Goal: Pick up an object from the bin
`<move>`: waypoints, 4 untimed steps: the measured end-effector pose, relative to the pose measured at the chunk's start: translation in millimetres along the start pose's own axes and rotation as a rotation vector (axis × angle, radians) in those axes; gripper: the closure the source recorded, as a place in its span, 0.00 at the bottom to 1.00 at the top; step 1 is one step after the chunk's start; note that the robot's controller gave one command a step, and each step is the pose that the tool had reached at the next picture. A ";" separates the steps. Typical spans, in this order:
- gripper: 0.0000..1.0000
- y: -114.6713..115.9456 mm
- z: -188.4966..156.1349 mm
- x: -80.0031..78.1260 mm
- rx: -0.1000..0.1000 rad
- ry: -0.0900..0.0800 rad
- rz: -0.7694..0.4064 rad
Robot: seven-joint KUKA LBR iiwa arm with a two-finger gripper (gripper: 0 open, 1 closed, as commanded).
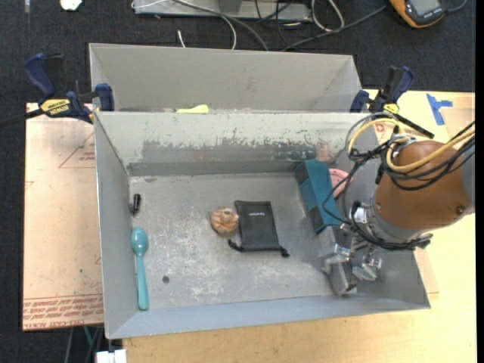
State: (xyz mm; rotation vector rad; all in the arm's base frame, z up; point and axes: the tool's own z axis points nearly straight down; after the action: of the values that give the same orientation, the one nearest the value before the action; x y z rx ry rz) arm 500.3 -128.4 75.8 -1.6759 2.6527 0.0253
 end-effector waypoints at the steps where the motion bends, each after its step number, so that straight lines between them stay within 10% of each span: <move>1: 1.00 3.0 -22.1 2.3 -0.007 0.003 0.001; 4: 1.00 0.6 -108.4 1.3 0.005 0.001 0.009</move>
Offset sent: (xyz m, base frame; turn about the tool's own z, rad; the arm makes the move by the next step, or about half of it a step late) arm -0.0033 -0.0005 0.0336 -0.0005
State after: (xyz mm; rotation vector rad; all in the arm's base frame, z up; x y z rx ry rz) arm 499.8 -131.0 184.2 -1.6631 2.6587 0.0175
